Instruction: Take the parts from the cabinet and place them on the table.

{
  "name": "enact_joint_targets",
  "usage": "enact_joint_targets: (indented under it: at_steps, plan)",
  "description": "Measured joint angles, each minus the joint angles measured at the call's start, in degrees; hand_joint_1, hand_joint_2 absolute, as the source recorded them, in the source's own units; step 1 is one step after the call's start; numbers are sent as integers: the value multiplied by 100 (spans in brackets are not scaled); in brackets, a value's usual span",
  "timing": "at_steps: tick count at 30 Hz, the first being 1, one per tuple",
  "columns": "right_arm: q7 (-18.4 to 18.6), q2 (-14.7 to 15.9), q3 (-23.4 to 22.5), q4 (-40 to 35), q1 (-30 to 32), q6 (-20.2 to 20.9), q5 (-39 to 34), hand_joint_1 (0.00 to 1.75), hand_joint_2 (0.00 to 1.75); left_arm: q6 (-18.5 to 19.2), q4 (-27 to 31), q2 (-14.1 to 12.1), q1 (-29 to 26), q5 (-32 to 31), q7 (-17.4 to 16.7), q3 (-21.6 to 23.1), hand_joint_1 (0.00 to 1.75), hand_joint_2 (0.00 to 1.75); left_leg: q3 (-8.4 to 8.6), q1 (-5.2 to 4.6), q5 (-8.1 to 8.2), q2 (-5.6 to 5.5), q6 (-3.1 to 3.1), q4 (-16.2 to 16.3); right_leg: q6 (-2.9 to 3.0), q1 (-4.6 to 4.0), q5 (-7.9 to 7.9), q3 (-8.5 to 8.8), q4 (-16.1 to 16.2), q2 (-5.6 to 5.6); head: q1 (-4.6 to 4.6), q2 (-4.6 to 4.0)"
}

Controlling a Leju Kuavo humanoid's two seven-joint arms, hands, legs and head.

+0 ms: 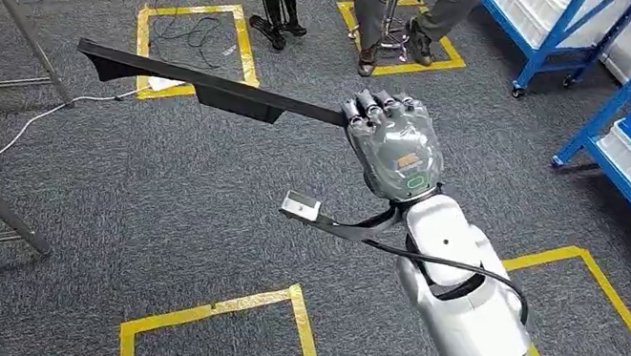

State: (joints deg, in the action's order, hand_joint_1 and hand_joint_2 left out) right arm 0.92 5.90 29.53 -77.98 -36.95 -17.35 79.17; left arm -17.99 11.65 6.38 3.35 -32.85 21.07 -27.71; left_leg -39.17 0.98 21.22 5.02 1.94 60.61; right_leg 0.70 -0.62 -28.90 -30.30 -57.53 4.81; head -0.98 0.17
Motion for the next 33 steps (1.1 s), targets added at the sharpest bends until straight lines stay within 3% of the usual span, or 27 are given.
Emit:
enact_joint_targets:
  at_steps: [1,4,5,6,7,9,10,11,12,13,14,15,16,19,20,21,22,24,25,26,27,28,29,30,31,33]
  plan:
    - [7,11,-7,-4,5,-2,2,175,175,0,0,0,16,0,-2,0,0,175,-27,32,-14,-74,-70,-23,-24,-31,-16,-11,-21,34,33,0]
    - [9,33,-7,-9,6,-4,0,175,175,-2,0,-2,-1,0,-13,-4,0,175,-46,-21,-50,-272,-173,-96,-61,-86,-27,34,35,233,37,0]
    - [9,48,-9,-15,7,-7,0,175,175,-2,-2,7,-6,2,-15,-4,0,175,2,17,-82,-334,-232,-180,-96,-68,-95,-24,-7,93,48,0]
    - [6,53,-9,-20,7,-7,0,175,175,-2,-2,9,-5,2,-15,-4,0,175,5,11,-113,-403,-277,-218,-92,13,-195,-111,-201,-199,37,0]
    - [7,66,-15,-29,9,-9,0,175,175,-2,0,9,8,2,-15,-4,0,175,-7,16,-134,-453,-308,-231,-67,20,-345,-289,-547,-359,50,0]
    - [9,129,-24,-26,39,-11,-4,175,175,-4,0,7,22,2,-15,-4,0,175,-34,29,-158,-625,-343,-254,-63,52,-668,-861,-1609,-460,57,0]
    - [11,146,-24,-26,57,-11,-4,175,175,-4,0,9,18,2,-15,-7,0,175,-34,30,-163,-684,-342,-254,-95,60,-689,-1009,-1848,-473,55,0]
    - [11,166,-26,-24,84,-11,-4,175,175,-4,-2,11,5,2,-15,-7,0,175,-34,30,-165,-782,-339,-252,-146,75,-600,-1065,-1836,-474,55,0]
    - [11,181,-26,-24,90,-13,-4,175,175,-4,-2,11,-1,2,-15,-7,0,175,-32,33,-172,-859,-328,-252,-207,89,-420,-965,-1551,-477,57,0]
    - [9,188,-26,-24,88,-11,-4,175,175,-4,-2,11,1,2,-15,-4,0,175,-31,46,-183,-939,-311,-249,-275,121,-174,-763,-1042,-506,57,0]
    - [9,195,-29,-26,88,-13,-4,175,175,-4,-2,11,4,2,-15,-4,0,175,-29,61,-195,-1015,-290,-248,-330,165,63,-522,-472,-609,55,0]
    - [9,205,-33,-26,85,-13,-4,175,175,-4,-2,9,8,2,-15,-7,0,175,-53,57,-214,-1076,-254,-248,-353,221,176,-382,-95,-874,70,0]
    - [9,210,-44,-29,83,-13,-7,175,175,-4,-2,9,16,2,-15,-7,0,175,-72,35,-215,-1150,-223,-211,-274,200,236,-355,-53,-840,59,0]
    - [11,201,-46,-29,79,-15,-9,175,175,-7,-4,13,-42,6,-15,-9,0,175,-90,66,-293,-1294,-101,-300,-156,145,275,-338,-66,-667,66,0]
    - [11,190,-46,-29,65,-15,-9,175,175,-7,-4,7,-51,9,-15,-15,0,175,-125,90,-259,-1195,-94,-259,-85,231,320,-325,-21,-606,57,0]
    - [11,186,-48,-31,72,-15,-15,175,175,-7,-4,9,-52,9,-13,-13,0,175,-182,30,-106,-865,-86,-91,-36,200,336,-320,-12,-570,44,0]
    - [11,195,-63,-33,69,-18,-29,175,175,-7,-4,11,-45,9,-13,-15,0,175,-318,28,137,-664,-71,260,48,165,345,-316,-4,-513,22,0]
    - [0,205,-112,-31,71,-46,-85,175,175,-9,-4,15,-26,9,-13,-15,0,175,-725,31,616,-529,-61,1264,54,96,342,-330,-3,-373,26,0]
    - [-20,206,-116,-20,71,-48,-101,175,175,-13,-4,22,-26,19,-9,-17,0,175,-835,31,718,-524,-63,1579,55,72,341,-333,-4,-303,30,0]
    - [-37,203,-116,-9,70,-50,-103,175,175,-24,-4,22,-29,37,-4,-28,0,175,-806,28,685,-524,-74,1603,58,52,338,-331,-5,-233,26,0]
    - [-50,190,-114,0,70,-48,-103,175,175,-41,-4,22,-29,44,4,-37,0,175,-658,20,563,-521,-102,1383,71,35,328,-329,-5,-180,26,0]
    - [-57,179,-114,2,64,-50,-107,175,175,-55,-4,20,-29,50,9,-52,0,175,-363,-3,338,-488,-157,885,87,16,316,-315,-7,-127,26,0]
    - [-85,155,-112,9,60,-50,-105,175,175,-59,-4,13,-28,52,31,-61,0,175,-30,-53,109,-368,-234,312,106,5,299,-291,-5,-69,24,0]
    - [-94,149,-112,13,62,-48,-107,175,175,-59,-4,-13,-22,48,48,-63,0,175,155,-157,109,-51,-331,-44,119,2,288,-279,9,-23,37,0]
    - [-94,153,-114,22,61,-57,-107,175,175,-59,-4,-26,-9,33,55,-63,0,175,192,-240,109,79,-375,-99,111,-76,291,-301,3,44,31,0]
    - [-83,155,-118,44,101,-63,-98,175,175,-50,-4,-28,-7,-11,63,-61,0,175,177,-249,112,-81,-409,-164,93,-69,281,-292,37,196,29,0]
